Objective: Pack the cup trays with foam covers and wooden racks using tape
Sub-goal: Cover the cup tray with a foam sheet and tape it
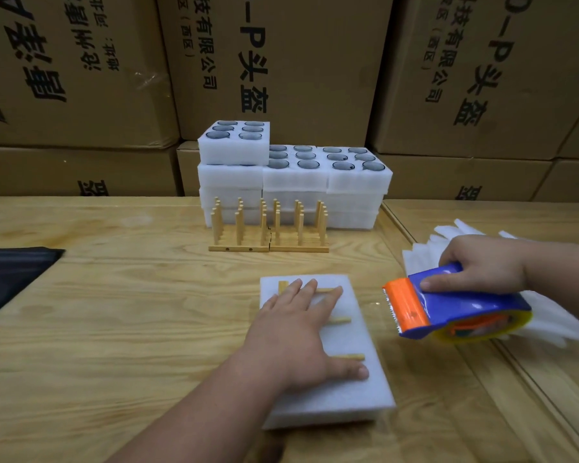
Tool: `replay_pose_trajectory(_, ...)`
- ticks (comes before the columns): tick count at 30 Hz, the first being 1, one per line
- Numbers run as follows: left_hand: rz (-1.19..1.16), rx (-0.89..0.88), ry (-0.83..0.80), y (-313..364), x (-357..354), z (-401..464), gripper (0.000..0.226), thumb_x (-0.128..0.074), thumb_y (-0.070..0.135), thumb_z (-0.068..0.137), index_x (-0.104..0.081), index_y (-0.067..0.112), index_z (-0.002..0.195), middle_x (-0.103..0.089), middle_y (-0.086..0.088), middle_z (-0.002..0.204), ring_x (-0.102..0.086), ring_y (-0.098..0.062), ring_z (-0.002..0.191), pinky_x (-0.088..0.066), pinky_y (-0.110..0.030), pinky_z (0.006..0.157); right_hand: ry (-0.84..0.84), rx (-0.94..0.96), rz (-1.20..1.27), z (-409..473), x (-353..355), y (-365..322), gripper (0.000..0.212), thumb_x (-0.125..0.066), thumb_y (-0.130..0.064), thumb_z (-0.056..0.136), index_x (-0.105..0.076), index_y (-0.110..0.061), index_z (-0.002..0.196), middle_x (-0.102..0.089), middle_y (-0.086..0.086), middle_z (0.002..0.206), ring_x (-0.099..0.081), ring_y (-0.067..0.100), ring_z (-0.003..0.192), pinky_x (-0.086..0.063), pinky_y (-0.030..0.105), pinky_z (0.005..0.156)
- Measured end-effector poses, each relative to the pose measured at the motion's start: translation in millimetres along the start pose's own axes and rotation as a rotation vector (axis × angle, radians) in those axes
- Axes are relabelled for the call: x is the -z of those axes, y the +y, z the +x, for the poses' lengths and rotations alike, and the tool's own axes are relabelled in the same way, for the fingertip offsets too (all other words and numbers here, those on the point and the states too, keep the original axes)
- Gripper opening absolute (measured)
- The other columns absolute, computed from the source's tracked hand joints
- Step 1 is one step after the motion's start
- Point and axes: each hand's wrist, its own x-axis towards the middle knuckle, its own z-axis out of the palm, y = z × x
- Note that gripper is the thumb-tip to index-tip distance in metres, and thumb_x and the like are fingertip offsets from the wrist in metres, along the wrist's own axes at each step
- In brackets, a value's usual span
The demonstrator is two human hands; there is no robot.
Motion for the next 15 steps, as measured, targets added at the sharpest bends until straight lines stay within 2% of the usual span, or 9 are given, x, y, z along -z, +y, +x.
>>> replay_pose_trajectory(3,-0.011,-0.045,-0.022,-0.4,2.2,-3.5,0.098,-0.045,0.097,0.062,0.005,0.072,0.142,0.012,0.010,0.168,0.022,-0.012,0.152,0.004,-0.047,0.125,-0.017,-0.007,-0.164,8.4,-2.8,-15.7,0.086,-0.038,-0.101,0.056,-0.066,-0.021,0.072,-0.065,-0.005,0.065,-0.060,0.007,0.060,-0.039,0.025,0.057)
replay_pose_trajectory(6,-0.037,-0.075,-0.053,-1.5,4.2,-6.5,0.078,-0.048,0.092,0.071,-0.009,0.078,0.137,0.017,0.009,0.168,0.028,-0.012,0.150,0.009,-0.050,0.123,-0.028,-0.016,-0.301,17.9,-6.5,-31.3,0.080,-0.043,-0.098,0.065,-0.065,-0.022,0.076,-0.067,-0.004,0.074,-0.062,0.011,0.067,-0.039,0.029,0.056)
replay_pose_trajectory(11,-0.012,-0.069,-0.087,0.4,6.6,-5.5,0.072,-0.045,0.092,0.073,-0.020,0.075,0.138,0.018,0.008,0.167,0.029,-0.014,0.150,0.011,-0.051,0.122,-0.060,-0.043,-0.421,30.4,-9.0,-52.8,0.081,-0.046,-0.098,0.061,-0.063,-0.021,0.081,-0.067,-0.002,0.077,-0.062,0.015,0.071,-0.041,0.031,0.057)
replay_pose_trajectory(15,-0.011,-0.062,-0.093,0.5,6.4,-5.9,0.071,-0.044,0.092,0.073,-0.019,0.076,0.138,0.018,0.008,0.168,0.028,-0.014,0.150,0.010,-0.051,0.123,-0.070,-0.047,-0.400,28.9,-0.9,-48.4,0.081,-0.050,-0.096,0.062,-0.064,-0.018,0.075,-0.065,-0.003,0.069,-0.058,0.016,0.063,-0.042,0.031,0.057)
